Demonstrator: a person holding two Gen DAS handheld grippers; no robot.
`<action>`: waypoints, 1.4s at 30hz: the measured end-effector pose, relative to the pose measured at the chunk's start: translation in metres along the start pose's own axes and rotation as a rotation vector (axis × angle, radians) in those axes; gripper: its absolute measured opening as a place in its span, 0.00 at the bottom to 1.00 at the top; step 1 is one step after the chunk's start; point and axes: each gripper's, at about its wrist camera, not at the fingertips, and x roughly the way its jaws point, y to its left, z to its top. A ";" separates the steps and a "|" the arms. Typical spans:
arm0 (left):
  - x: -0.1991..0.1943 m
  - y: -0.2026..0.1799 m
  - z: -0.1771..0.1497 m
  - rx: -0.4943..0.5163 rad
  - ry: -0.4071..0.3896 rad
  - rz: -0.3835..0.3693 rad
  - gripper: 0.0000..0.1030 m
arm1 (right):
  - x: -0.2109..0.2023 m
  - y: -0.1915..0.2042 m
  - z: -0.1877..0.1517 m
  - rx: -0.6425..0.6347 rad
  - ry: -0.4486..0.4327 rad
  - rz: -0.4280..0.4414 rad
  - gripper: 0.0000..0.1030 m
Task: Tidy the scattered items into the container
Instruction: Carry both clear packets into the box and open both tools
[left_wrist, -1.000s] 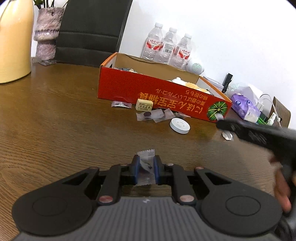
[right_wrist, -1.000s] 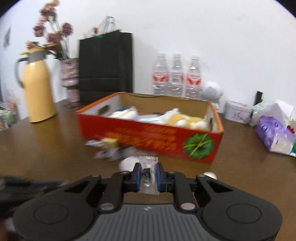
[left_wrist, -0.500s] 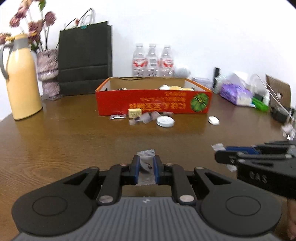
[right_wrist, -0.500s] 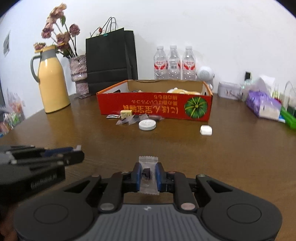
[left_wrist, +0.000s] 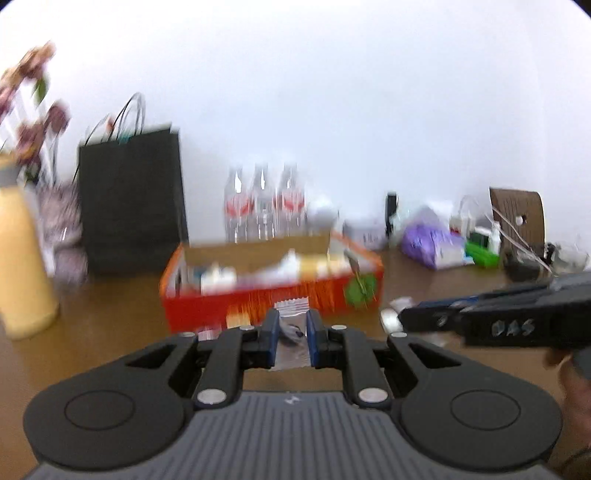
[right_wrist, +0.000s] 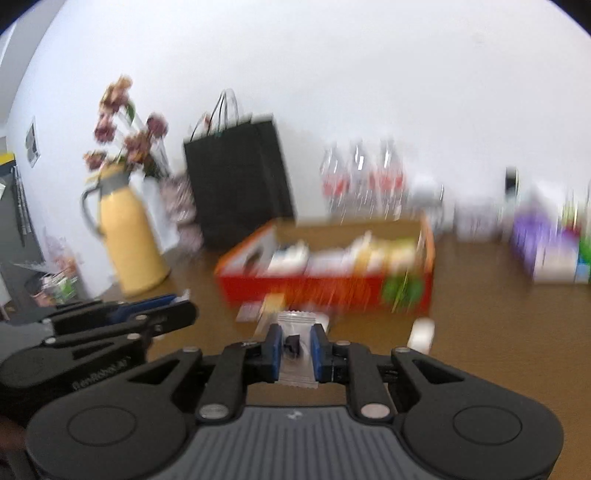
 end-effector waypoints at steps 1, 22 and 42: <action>0.011 0.007 0.017 0.002 -0.019 -0.001 0.16 | 0.007 -0.002 0.021 -0.027 -0.025 -0.025 0.15; 0.389 0.090 0.061 -0.146 0.649 -0.070 0.21 | 0.341 -0.131 0.138 0.198 0.483 -0.166 0.19; 0.228 0.069 0.107 -0.063 0.449 0.031 1.00 | 0.213 -0.072 0.150 0.161 0.394 -0.137 0.75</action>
